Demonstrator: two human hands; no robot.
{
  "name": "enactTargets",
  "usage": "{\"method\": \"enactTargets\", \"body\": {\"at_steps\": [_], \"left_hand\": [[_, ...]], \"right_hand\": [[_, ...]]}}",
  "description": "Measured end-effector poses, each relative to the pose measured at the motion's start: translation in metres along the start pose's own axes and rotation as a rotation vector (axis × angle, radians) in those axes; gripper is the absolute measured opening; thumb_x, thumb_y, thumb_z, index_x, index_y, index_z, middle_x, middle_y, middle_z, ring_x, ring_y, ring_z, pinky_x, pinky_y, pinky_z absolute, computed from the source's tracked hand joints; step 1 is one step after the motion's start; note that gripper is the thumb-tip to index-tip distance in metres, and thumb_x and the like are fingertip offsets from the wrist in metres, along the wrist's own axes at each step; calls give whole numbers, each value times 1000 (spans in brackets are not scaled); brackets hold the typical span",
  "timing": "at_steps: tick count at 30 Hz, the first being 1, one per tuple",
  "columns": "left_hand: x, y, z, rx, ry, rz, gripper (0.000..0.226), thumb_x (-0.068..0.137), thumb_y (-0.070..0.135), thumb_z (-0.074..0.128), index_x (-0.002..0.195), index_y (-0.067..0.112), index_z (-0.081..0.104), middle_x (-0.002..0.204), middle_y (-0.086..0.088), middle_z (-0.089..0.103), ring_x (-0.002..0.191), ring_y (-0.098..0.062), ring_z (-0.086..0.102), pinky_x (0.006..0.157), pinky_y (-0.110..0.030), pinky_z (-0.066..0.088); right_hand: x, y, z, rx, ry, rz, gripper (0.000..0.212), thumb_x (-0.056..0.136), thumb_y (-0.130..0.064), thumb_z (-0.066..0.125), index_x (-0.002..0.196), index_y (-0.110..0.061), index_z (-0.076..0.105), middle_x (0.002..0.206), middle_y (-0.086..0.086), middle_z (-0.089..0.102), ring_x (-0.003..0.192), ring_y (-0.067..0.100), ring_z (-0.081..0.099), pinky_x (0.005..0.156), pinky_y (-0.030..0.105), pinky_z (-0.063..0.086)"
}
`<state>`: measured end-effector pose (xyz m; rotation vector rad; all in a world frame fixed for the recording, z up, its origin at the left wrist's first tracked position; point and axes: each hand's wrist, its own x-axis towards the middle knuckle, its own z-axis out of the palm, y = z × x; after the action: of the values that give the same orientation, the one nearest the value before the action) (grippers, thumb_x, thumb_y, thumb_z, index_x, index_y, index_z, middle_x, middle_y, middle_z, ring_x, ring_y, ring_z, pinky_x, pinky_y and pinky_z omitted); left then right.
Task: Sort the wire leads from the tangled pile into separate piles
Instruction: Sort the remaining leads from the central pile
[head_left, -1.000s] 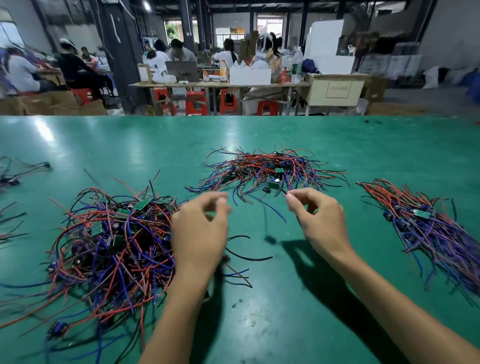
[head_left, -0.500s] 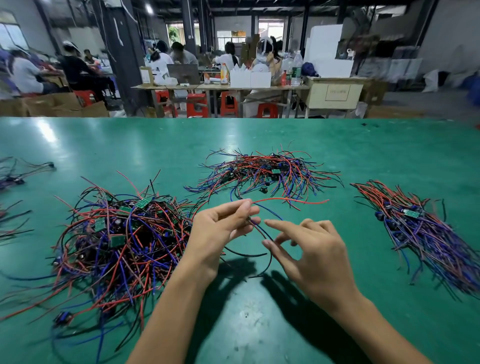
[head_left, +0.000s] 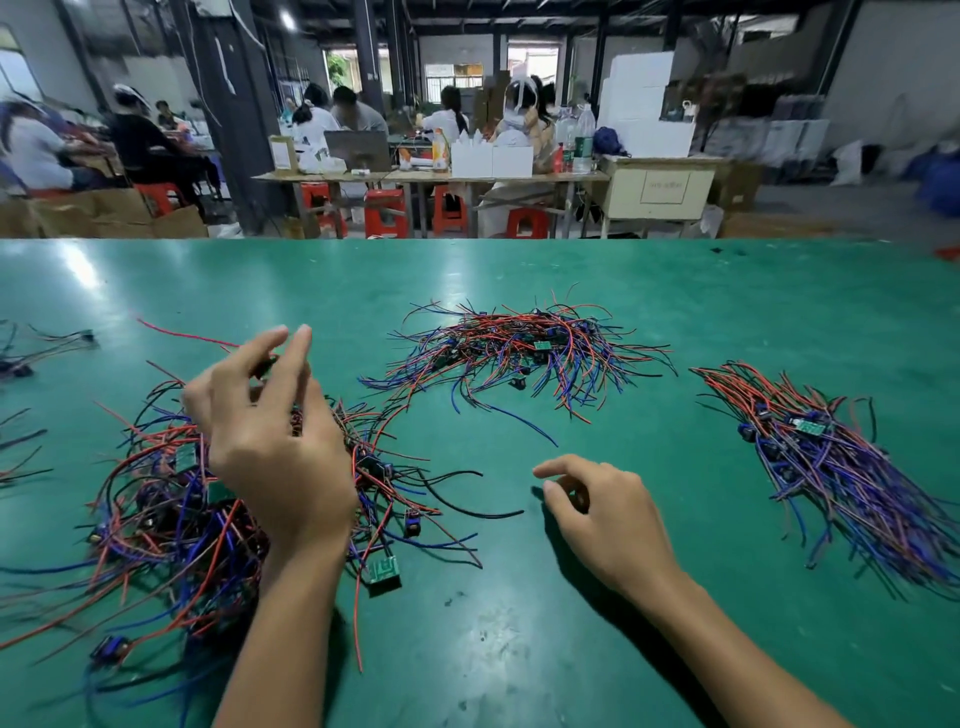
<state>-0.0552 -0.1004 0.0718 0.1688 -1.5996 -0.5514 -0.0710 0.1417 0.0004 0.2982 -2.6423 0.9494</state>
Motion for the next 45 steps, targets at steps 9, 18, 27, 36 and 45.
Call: {"method": "enactTargets", "body": {"at_steps": [9, 18, 27, 36, 45], "left_hand": [[-24, 1, 7, 514, -673, -261, 21, 88, 27, 67, 104, 19, 77, 126, -11, 59, 125, -30, 34, 105, -53, 24], [-30, 23, 15, 265, -520, -173, 12, 85, 17, 70, 93, 25, 75, 115, -5, 59, 115, -31, 40, 93, -48, 30], [-82, 35, 32, -39, -1079, 155, 14, 93, 26, 64, 105, 26, 70, 102, 8, 61, 105, -18, 52, 87, -33, 41], [-92, 31, 37, -18, -1088, 162, 12, 92, 26, 65, 103, 29, 70, 101, 10, 60, 102, -18, 53, 79, -31, 38], [-86, 32, 37, -11, -1038, 65, 14, 92, 26, 64, 104, 30, 70, 104, 10, 60, 105, -15, 50, 85, -32, 35]], "right_hand": [[1, 6, 3, -85, -124, -41, 18, 96, -36, 55, 108, -37, 68, 83, -15, 55, 92, 10, 53, 91, 30, 38], [5, 10, 7, -52, -141, -18, 18, 93, -35, 55, 105, -37, 68, 85, -15, 54, 91, 9, 52, 89, 29, 38], [100, 35, -9, -184, 36, 153, 52, 93, -25, 57, 144, -18, 46, 147, 9, 43, 131, 29, 44, 107, 40, 38], [152, 60, 1, -306, -16, 204, 26, 99, -30, 61, 105, -9, 75, 111, 13, 67, 111, 33, 60, 87, 38, 52], [143, 68, 2, 27, 22, 327, 26, 91, -14, 73, 116, -11, 67, 95, 9, 74, 102, 26, 65, 88, 30, 45]]}}
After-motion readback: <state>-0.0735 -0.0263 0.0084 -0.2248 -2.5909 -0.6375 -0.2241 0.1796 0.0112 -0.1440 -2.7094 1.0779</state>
